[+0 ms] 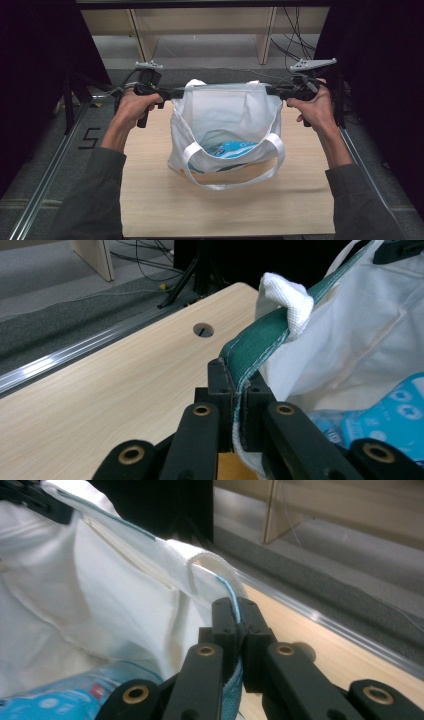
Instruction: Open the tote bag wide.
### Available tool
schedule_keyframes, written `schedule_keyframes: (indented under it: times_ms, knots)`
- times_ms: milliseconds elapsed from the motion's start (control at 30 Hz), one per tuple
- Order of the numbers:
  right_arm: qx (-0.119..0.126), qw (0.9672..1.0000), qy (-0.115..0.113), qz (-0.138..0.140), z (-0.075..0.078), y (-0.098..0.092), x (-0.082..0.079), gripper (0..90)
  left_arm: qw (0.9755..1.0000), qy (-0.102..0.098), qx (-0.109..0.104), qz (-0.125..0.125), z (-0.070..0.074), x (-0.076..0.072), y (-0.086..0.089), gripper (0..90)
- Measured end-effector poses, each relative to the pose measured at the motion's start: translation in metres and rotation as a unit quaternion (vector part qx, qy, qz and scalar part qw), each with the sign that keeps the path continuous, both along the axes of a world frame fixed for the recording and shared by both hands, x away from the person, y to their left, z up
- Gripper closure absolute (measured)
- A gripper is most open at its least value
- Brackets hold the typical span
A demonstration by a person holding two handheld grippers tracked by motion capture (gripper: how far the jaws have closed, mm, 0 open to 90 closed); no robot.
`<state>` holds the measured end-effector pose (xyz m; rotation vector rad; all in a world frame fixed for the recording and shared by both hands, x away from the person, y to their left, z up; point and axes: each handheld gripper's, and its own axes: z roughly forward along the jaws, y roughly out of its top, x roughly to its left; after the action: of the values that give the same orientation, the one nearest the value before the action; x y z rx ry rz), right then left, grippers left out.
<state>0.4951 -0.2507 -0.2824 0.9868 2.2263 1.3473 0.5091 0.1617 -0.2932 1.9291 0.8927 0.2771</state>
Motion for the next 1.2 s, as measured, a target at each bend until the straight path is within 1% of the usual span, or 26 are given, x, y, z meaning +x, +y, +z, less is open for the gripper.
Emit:
schedule_keyframes:
  times_ms: [133,167,200,233,267,300,333,367,400,433,467,500,633,667,733,800,833,867,900,933,967,1000,1100,1133,1167,1200]
  knots:
    - [-0.018,0.9997,0.016,-0.003,-0.023,-0.001,0.013,88.5,0.9993,0.02,0.031,0.002,-0.023,0.011,-0.005,86.3]
    - [-0.018,0.9997,0.016,-0.007,-0.03,0.0,0.015,88.4,0.9993,0.028,0.024,0.007,-0.031,0.015,-0.006,86.3]
    - [-0.025,0.9994,0.023,0.0,-0.035,-0.001,0.017,88.4,0.9993,0.028,0.024,0.007,-0.031,0.015,-0.006,86.3]
    - [-0.017,0.9994,0.029,-0.004,-0.041,0.0,0.018,88.4,0.9991,0.037,0.019,0.011,-0.045,0.02,-0.005,86.3]
    - [-0.019,0.9993,0.032,-0.004,-0.046,0.0,0.02,88.4,0.9991,0.039,0.011,0.015,-0.051,0.021,-0.005,86.3]
    - [-0.027,0.9993,0.024,-0.001,-0.05,-0.001,0.023,88.4,0.9989,0.044,0.013,0.014,-0.056,0.022,-0.005,86.3]
    - [-0.023,0.9989,0.04,-0.005,-0.054,0.0,0.023,88.4,0.9989,0.044,0.013,0.014,-0.056,0.022,-0.005,86.3]
    - [-0.027,0.9985,0.048,-0.004,-0.057,0.001,0.023,88.4,0.9984,0.051,0.023,0.013,-0.066,0.022,-0.005,86.3]
    - [-0.027,0.9985,0.048,-0.004,-0.057,0.001,0.023,88.4,0.9984,0.051,0.023,0.013,-0.066,0.022,-0.005,86.3]
    - [-0.039,0.9976,0.057,-0.006,-0.067,0.003,0.024,88.4,0.9975,0.06,0.036,0.01,-0.078,0.022,-0.006,86.3]
    - [-0.041,0.9978,0.053,-0.001,-0.074,0.004,0.026,88.4,0.9975,0.06,0.036,0.01,-0.078,0.022,-0.006,86.3]
    - [-0.046,0.9971,0.061,0.001,-0.078,0.004,0.025,88.3,0.997,0.069,0.033,0.011,-0.09,0.021,-0.006,86.3]
    - [-0.036,0.9962,0.079,0.008,-0.09,0.004,0.021,87.6,0.9968,0.077,0.015,0.013,-0.104,0.018,-0.006,86.3]
    - [-0.038,0.9963,0.076,0.008,-0.089,0.002,0.02,85.8,0.9968,0.077,0.015,0.013,-0.104,0.017,-0.006,86.4]
    - [-0.02,0.9963,0.083,0.0,-0.081,0.002,0.015,77.1,0.997,0.074,0.019,0.013,-0.103,0.015,-0.006,86.4]
    - [0.002,0.9978,0.066,0.011,-0.065,-0.001,0.007,75.1,0.9969,0.072,0.029,0.009,-0.102,0.016,-0.004,86.4]
    - [0.01,0.9985,0.051,0.016,-0.055,-0.001,0.002,73.7,0.997,0.072,0.022,0.016,-0.103,0.016,-0.005,86.4]
    - [0.01,0.9985,0.051,0.016,-0.055,-0.001,0.002,73.7,0.997,0.072,0.022,0.016,-0.103,0.016,-0.005,86.4]
    - [0.02,0.9987,0.034,0.032,-0.035,-0.001,-0.011,72.7,0.9967,0.074,0.029,0.016,-0.104,0.018,-0.004,86.4]
    - [0.022,0.9986,0.022,0.043,-0.026,-0.001,-0.018,72.2,0.9966,0.074,0.031,0.017,-0.105,0.019,-0.004,86.4]
    - [0.024,0.9982,0.03,0.047,-0.017,0.0,-0.028,71.9,0.9966,0.075,0.03,0.017,-0.105,0.019,-0.004,86.4]
    - [0.034,0.9975,0.016,0.06,-0.012,0.003,-0.036,70.9,0.9966,0.075,0.03,0.017,-0.105,0.019,-0.004,86.4]
    - [0.032,0.9924,0.025,0.116,0.001,0.01,-0.061,69.7,0.9965,0.075,0.031,0.017,-0.103,0.018,-0.004,86.4]
    - [0.034,0.9905,0.01,0.133,0.001,0.013,-0.067,68.6,0.9965,0.076,0.031,0.017,-0.103,0.019,-0.004,86.4]
    - [0.032,0.988,0.024,0.149,0.002,0.016,-0.075,66.9,0.9965,0.076,0.031,0.018,-0.103,0.019,-0.005,86.4]
    - [0.031,0.9852,0.018,0.168,0.001,0.019,-0.081,65.8,0.9965,0.075,0.032,0.018,-0.103,0.019,-0.005,86.4]
